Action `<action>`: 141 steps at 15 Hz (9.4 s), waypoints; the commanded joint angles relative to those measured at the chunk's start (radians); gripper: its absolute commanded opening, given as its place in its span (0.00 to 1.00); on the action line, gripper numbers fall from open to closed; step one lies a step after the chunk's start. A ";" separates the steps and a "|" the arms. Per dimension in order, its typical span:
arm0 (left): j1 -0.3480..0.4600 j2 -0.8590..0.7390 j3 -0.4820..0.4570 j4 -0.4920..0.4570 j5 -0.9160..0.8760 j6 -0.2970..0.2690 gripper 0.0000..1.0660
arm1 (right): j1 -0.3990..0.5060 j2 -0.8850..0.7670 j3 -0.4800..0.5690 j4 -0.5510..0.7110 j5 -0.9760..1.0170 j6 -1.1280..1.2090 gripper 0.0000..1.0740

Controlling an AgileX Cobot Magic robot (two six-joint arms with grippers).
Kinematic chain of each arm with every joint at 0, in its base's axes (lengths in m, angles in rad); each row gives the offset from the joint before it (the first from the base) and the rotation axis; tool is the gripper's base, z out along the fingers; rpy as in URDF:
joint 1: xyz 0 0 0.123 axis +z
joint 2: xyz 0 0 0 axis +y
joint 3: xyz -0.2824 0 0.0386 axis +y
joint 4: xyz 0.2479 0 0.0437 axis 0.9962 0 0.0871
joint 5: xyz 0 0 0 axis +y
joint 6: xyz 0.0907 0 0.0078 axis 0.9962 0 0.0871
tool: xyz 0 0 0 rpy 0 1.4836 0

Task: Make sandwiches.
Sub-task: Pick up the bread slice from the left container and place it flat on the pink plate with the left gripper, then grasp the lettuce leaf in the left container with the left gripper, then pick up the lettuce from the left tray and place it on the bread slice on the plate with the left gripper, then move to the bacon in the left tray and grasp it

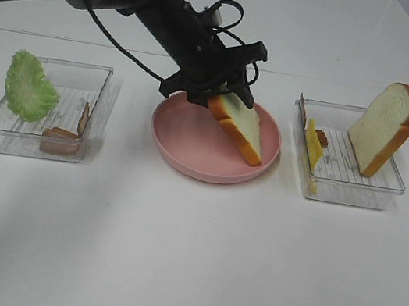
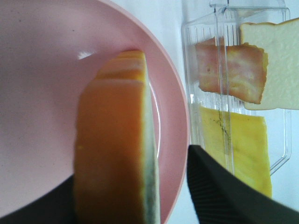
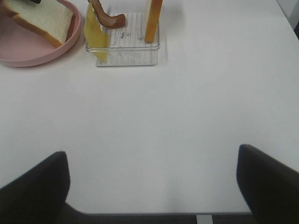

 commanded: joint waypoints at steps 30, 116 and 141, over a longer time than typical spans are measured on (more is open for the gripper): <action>0.396 -0.375 0.266 0.717 0.458 0.029 0.79 | -0.004 -0.029 0.003 0.000 -0.004 -0.006 0.88; -0.006 0.027 -0.347 0.518 0.408 0.092 0.95 | -0.004 -0.029 0.003 0.000 -0.004 -0.006 0.88; 0.108 -0.310 0.381 0.653 0.437 -0.157 0.93 | -0.004 -0.029 0.003 0.013 -0.004 -0.006 0.88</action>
